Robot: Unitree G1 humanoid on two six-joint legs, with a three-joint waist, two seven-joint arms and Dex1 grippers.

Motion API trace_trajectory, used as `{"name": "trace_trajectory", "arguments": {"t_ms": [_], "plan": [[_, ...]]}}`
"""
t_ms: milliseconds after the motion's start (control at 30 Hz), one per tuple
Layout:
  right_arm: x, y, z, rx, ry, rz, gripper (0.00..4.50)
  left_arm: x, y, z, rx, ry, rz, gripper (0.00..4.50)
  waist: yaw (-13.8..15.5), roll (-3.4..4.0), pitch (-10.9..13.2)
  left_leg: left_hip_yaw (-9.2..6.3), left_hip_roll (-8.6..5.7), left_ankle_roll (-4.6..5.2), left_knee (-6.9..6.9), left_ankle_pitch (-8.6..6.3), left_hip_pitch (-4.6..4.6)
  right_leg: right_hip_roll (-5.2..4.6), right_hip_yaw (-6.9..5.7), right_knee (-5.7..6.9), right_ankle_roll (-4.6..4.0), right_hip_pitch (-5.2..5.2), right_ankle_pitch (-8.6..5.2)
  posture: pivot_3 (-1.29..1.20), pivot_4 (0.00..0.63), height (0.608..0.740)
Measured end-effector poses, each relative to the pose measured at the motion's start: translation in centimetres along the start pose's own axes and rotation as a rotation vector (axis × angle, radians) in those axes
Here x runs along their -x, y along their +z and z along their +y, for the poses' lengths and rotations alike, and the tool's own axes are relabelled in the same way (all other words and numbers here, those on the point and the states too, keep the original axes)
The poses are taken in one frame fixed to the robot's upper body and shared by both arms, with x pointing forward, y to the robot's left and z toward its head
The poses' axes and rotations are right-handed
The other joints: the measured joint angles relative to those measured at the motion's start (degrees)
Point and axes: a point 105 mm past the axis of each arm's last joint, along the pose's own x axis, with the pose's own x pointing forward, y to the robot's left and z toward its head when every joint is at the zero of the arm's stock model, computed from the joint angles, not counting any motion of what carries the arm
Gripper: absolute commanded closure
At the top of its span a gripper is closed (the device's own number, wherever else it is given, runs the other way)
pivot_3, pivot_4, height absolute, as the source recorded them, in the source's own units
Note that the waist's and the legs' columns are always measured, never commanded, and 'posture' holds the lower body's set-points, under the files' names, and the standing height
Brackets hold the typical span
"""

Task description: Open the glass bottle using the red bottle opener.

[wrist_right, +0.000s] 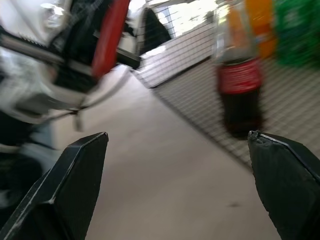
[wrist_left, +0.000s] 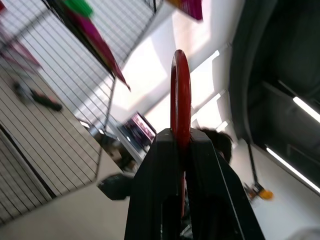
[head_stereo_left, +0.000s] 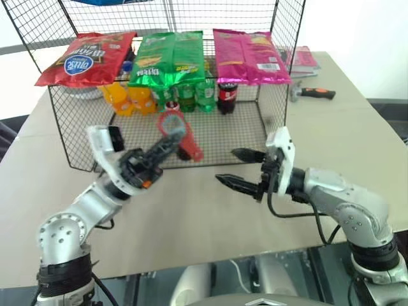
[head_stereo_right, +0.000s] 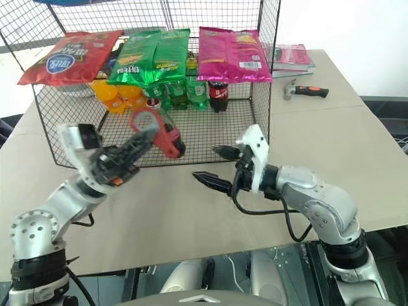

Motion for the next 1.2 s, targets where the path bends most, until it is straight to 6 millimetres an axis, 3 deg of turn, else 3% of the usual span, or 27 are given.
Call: {"name": "trace_trajectory", "arguments": {"t_ms": [100,467,767,800,1200], "plan": [[-0.3,0.0,1.1,-0.069,0.094,0.063,0.00,-0.7,-0.9,0.3,0.008,-0.023,0.072,4.47,-0.03,0.01,0.01,0.02,0.00,0.01,0.00,0.00,-0.01,-0.01,0.01,-0.02,0.00,-0.01,0.00,0.00,0.150,0.740],[-1.5,1.3,2.9,-0.193,0.189,0.072,0.00,-0.2,-0.6,1.3,-0.007,-0.036,0.098,4.47,-0.05,0.03,0.02,0.02,0.01,-0.01,-0.04,0.01,-0.08,-0.05,0.01,-0.07,0.00,-0.06,0.00,0.00,0.150,0.740],[-0.8,1.1,1.7,-0.220,0.115,0.103,4.15,-0.8,-0.6,1.2,-0.021,-0.084,0.088,4.50,-0.08,0.03,0.02,0.04,0.02,0.01,-0.04,-0.01,-0.08,-0.04,0.01,-0.07,0.00,-0.06,0.00,0.00,0.150,0.740],[-0.8,1.1,1.5,-0.226,0.108,0.104,4.42,-0.9,-0.6,1.2,-0.024,-0.085,0.088,4.50,-0.09,0.03,0.02,0.04,0.02,0.01,-0.04,-0.01,-0.08,-0.04,0.01,-0.07,0.00,-0.06,0.00,0.00,0.150,0.740],[-0.5,0.6,1.0,-0.285,0.096,0.109,4.42,-0.9,-1.1,1.6,-0.008,-0.051,0.088,4.50,-0.09,0.03,0.02,0.03,0.04,0.04,-0.05,-0.02,-0.12,-0.05,0.02,-0.09,0.00,-0.08,-0.01,0.00,0.150,0.740]]}}
